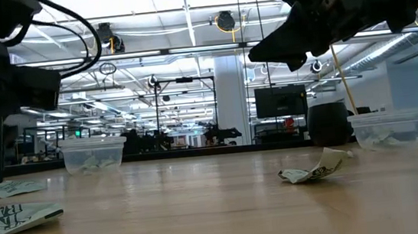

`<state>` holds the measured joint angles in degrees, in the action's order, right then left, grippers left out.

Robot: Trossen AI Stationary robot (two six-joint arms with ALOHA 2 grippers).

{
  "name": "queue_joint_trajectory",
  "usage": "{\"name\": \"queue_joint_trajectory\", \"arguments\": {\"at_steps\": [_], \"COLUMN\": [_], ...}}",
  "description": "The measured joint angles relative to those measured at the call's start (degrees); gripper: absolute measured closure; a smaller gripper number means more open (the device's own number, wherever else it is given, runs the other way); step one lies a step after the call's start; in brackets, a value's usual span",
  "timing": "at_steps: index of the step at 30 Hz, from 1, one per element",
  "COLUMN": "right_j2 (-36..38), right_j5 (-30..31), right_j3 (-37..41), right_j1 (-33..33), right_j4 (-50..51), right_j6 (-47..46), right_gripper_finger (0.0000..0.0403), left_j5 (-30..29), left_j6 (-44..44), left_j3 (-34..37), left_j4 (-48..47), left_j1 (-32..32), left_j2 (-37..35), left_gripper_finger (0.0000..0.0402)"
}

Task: Pick and place items into bin
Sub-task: Put the stevia packet into the left transparent bin

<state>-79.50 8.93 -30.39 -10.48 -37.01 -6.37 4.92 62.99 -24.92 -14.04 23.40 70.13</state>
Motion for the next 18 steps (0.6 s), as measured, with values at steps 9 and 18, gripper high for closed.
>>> {"name": "queue_joint_trajectory", "arguments": {"at_steps": [9,18], "right_j2": [0.0,0.0], "right_j5": [0.0,0.0], "right_j3": [0.0,0.0], "right_j1": [0.0,0.0], "right_j4": [0.2,0.4], "right_j6": [0.1,0.2], "right_gripper_finger": [0.0351,0.0353], "left_j5": [0.0,2.5], "left_j6": [2.3,4.8], "left_j3": [5.7,5.6], "left_j4": [15.8,16.1], "left_j1": [0.0,0.0], "left_j2": [0.0,4.0], "left_gripper_finger": [0.0274,0.0275]}}
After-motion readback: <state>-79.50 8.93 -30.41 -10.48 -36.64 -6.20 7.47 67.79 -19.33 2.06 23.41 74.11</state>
